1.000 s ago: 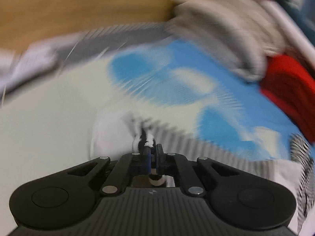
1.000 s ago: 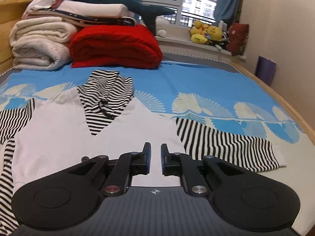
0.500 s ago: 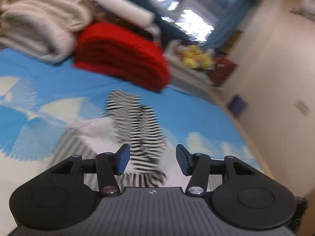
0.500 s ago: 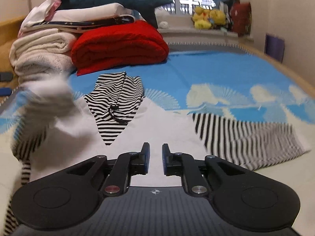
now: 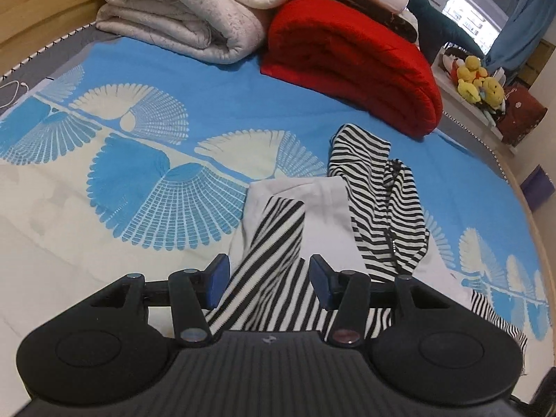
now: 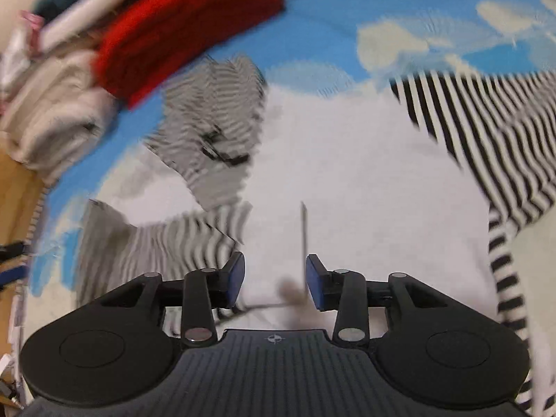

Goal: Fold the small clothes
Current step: 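Fold the held sleeve across the body and open the left gripper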

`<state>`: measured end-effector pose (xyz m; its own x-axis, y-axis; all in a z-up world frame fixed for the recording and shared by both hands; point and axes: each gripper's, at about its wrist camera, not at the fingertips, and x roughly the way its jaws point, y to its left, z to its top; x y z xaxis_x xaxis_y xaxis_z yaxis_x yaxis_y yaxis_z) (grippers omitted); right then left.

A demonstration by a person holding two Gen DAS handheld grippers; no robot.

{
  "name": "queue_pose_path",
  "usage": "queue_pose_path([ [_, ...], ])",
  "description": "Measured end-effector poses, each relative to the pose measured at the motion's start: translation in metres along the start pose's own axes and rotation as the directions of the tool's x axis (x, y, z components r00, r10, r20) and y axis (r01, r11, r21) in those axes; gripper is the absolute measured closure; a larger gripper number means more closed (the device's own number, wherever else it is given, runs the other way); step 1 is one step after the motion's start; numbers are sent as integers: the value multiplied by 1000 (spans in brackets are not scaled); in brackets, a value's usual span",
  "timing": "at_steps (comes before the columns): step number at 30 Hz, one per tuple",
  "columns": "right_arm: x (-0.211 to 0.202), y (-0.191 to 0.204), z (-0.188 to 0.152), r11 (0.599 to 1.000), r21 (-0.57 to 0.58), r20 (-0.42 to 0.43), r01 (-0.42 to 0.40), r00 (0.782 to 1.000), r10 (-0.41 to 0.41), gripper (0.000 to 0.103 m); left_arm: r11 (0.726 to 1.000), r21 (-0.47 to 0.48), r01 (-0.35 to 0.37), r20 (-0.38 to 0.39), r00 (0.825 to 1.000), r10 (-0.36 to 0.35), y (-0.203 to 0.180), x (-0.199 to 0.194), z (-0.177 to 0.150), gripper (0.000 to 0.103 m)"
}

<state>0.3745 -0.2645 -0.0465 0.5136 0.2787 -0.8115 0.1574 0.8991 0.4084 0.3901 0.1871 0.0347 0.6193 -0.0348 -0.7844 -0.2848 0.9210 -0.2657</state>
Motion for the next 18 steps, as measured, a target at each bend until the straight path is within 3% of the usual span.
queue_pose_path([
  [4, 29, -7, -4, 996, 90, -81, 11, 997, -3, 62, 1000, -3, -6, -8, 1000, 6, -9, -4, 4, 48],
  [7, 39, -4, -7, 995, 93, -101, 38, 994, -28, 65, 1000, 13, -13, -4, 1000, 13, -7, -4, 5, 48],
  [8, 40, -2, -6, 995, 82, -97, 59, 994, -51, 77, 1000, 14, -16, -2, 1000, 16, -5, -4, 6, 48],
  [9, 40, 1, -7, 995, 68, -91, 73, 994, -67, 98, 1000, 15, -22, -1, 1000, 22, -3, -4, 6, 48],
  [11, 36, 4, -6, 996, 53, -64, 68, 996, -65, 100, 999, 14, -33, -1, 999, 33, 1, -2, 7, 48],
  [13, 21, 13, 1, 999, 8, 14, 42, 999, -42, 100, 999, 15, -48, -2, 999, 48, 5, -1, 7, 48],
  [15, -7, 23, 13, 999, -51, 149, -1, 989, 8, 101, 998, 15, -61, -5, 998, 62, 9, 0, 7, 48],
  [18, -60, 27, 32, 991, -123, 397, -56, 912, 101, 101, 997, 36, -72, -14, 997, 73, 8, 4, 3, 48],
])
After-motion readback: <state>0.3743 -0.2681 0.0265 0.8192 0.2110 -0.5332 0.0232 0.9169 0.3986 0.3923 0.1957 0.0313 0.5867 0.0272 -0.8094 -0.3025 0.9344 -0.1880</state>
